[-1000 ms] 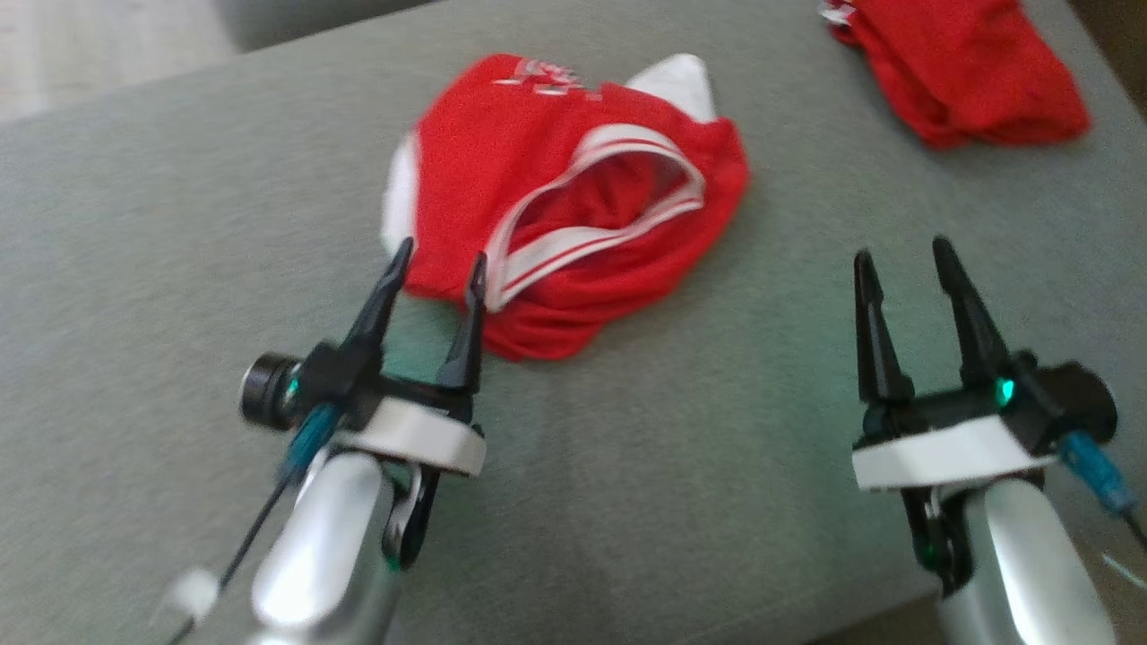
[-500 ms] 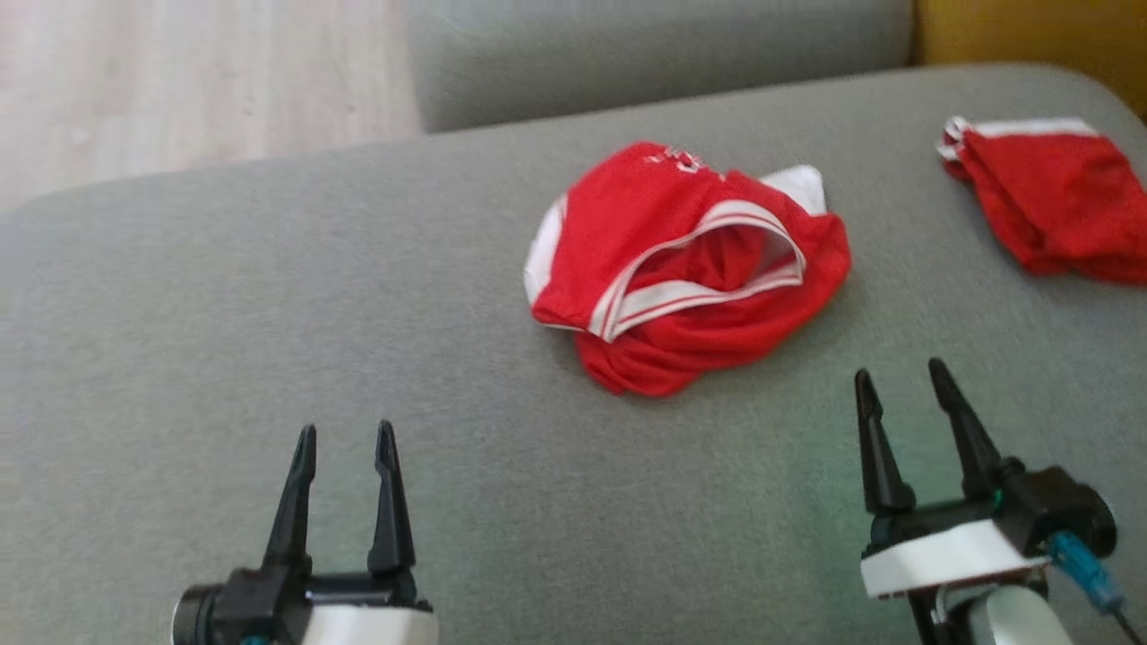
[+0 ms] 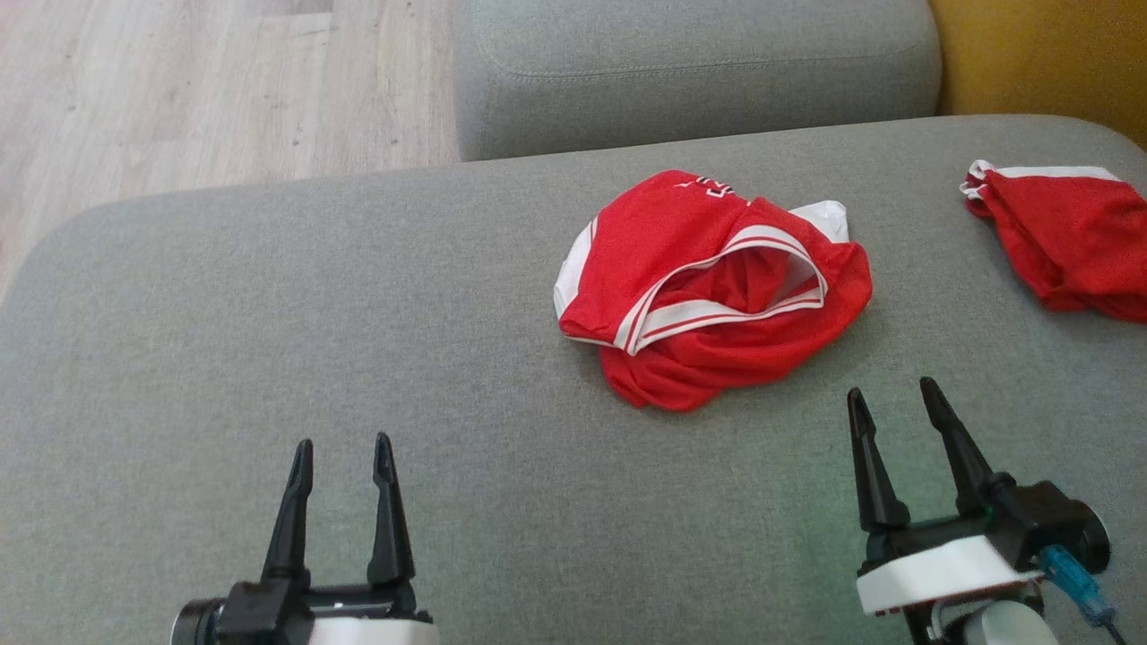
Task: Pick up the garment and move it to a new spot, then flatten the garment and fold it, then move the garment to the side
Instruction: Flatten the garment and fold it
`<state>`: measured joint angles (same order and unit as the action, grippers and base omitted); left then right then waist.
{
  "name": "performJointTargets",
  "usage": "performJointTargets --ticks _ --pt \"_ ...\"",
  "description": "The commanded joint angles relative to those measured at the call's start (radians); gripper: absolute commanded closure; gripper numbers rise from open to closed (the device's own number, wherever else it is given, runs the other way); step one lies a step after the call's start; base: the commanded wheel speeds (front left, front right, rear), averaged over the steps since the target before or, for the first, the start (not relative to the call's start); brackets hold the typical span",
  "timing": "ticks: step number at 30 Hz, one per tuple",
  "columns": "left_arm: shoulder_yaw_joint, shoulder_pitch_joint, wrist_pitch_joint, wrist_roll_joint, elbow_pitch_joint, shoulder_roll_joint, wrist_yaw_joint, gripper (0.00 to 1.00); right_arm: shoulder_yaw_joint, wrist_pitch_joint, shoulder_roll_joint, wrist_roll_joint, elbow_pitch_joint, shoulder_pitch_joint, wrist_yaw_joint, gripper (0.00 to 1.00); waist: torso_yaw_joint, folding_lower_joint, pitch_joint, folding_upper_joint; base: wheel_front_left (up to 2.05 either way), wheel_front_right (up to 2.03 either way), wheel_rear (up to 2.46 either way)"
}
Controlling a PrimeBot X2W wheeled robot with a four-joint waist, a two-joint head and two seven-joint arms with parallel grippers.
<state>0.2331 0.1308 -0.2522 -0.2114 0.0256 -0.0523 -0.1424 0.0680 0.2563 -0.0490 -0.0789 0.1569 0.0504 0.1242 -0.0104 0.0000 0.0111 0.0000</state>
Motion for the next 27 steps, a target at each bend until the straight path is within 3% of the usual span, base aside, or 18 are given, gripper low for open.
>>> performJointTargets --ticks 1,24,27 --pt "-0.025 -0.019 -0.009 -0.001 -0.034 0.002 -0.007 0.0 0.023 0.006 -0.008 0.003 -0.026 -0.017 0.007 0.0 0.001 0.0 0.0 0.0 0.0 0.0 0.0" --pt "-0.041 -0.015 -0.009 -0.007 -0.025 0.002 -0.023 0.0 0.017 0.006 -0.006 -0.005 -0.004 -0.025 0.007 0.0 -0.003 0.0 -0.015 0.0 0.0 0.0 0.0" --pt "-0.033 -0.022 -0.01 -0.006 -0.025 0.002 -0.01 0.0 0.021 0.006 -0.006 -0.006 -0.007 -0.025 0.007 0.0 -0.019 0.0 -0.008 0.0 0.0 0.0 0.0"
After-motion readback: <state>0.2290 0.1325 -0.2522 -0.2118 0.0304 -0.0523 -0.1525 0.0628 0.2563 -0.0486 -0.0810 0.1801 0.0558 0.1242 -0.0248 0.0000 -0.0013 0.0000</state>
